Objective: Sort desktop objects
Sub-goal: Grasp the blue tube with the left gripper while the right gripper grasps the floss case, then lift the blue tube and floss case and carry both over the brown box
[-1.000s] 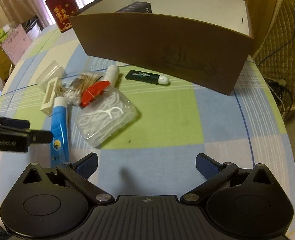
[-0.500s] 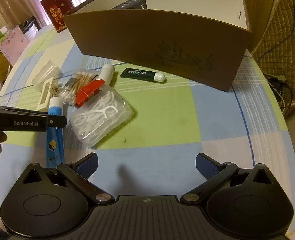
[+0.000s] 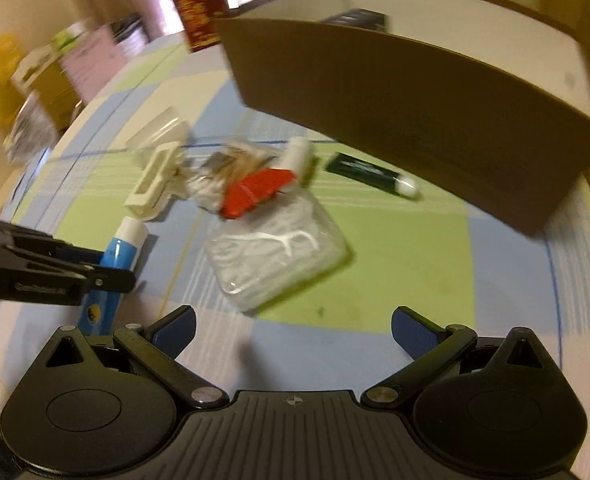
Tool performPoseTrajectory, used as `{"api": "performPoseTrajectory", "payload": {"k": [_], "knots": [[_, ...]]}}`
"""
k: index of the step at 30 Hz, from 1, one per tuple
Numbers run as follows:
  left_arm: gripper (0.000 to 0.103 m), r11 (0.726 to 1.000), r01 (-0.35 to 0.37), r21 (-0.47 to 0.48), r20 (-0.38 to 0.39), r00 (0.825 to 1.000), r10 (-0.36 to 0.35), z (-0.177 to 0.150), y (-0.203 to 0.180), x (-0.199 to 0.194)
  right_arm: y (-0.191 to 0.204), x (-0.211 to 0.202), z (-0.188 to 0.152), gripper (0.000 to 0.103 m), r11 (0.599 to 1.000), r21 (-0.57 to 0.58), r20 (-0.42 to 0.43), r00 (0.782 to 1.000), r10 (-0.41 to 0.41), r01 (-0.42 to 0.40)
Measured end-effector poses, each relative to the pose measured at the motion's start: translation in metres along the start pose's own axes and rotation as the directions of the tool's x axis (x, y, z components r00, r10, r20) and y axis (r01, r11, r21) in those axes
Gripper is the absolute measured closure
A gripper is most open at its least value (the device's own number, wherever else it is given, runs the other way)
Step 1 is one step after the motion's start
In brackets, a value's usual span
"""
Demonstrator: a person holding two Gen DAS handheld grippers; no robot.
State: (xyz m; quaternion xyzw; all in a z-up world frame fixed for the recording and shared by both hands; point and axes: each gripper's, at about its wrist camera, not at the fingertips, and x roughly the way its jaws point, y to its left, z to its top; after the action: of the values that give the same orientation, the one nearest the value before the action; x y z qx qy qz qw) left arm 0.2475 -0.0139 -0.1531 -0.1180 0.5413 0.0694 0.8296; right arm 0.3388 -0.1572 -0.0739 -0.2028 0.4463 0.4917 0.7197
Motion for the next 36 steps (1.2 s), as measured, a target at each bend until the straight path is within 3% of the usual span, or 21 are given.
{"api": "performPoseTrajectory", "payload": {"k": [6, 14, 17, 18, 22, 30, 36], "knots": [[0.070, 0.999, -0.015, -0.050, 0.002, 1.000, 0.015, -0.011, 0.017, -0.009, 0.008, 0.022, 0.014, 0.002, 0.978, -0.209, 0.024, 1.000, 0.014, -0.009], [0.066, 0.997, -0.028, -0.072, 0.004, 1.000, 0.029, -0.012, 0.018, -0.010, 0.010, 0.052, 0.029, 0.002, 0.929, -0.362, -0.040, 0.997, 0.065, -0.075], [0.064, 0.997, -0.036, -0.074, 0.008, 0.999, 0.036, -0.012, 0.016, -0.009, 0.008, 0.055, 0.032, 0.006, 0.931, -0.353, -0.045, 0.996, 0.083, -0.093], [0.063, 0.997, -0.038, -0.073, 0.009, 0.999, 0.039, -0.012, 0.015, -0.009, 0.007, 0.055, 0.032, 0.019, 0.933, -0.347, -0.046, 0.995, 0.088, -0.099], [0.060, 0.996, -0.038, -0.081, 0.012, 0.999, 0.039, -0.012, 0.015, -0.009, 0.003, 0.052, 0.027, 0.020, 0.948, -0.311, -0.034, 0.998, 0.060, -0.068], [0.045, 0.997, -0.043, -0.071, 0.017, 0.999, 0.044, -0.010, 0.008, -0.006, -0.017, 0.024, -0.001, 0.020, 0.986, -0.164, -0.025, 0.999, -0.034, 0.030], [0.052, 0.997, -0.081, -0.015, 0.020, 0.996, 0.082, -0.003, -0.001, 0.000, -0.036, 0.003, -0.020, 0.020, 0.995, -0.058, -0.020, 0.996, -0.085, 0.084]]}}
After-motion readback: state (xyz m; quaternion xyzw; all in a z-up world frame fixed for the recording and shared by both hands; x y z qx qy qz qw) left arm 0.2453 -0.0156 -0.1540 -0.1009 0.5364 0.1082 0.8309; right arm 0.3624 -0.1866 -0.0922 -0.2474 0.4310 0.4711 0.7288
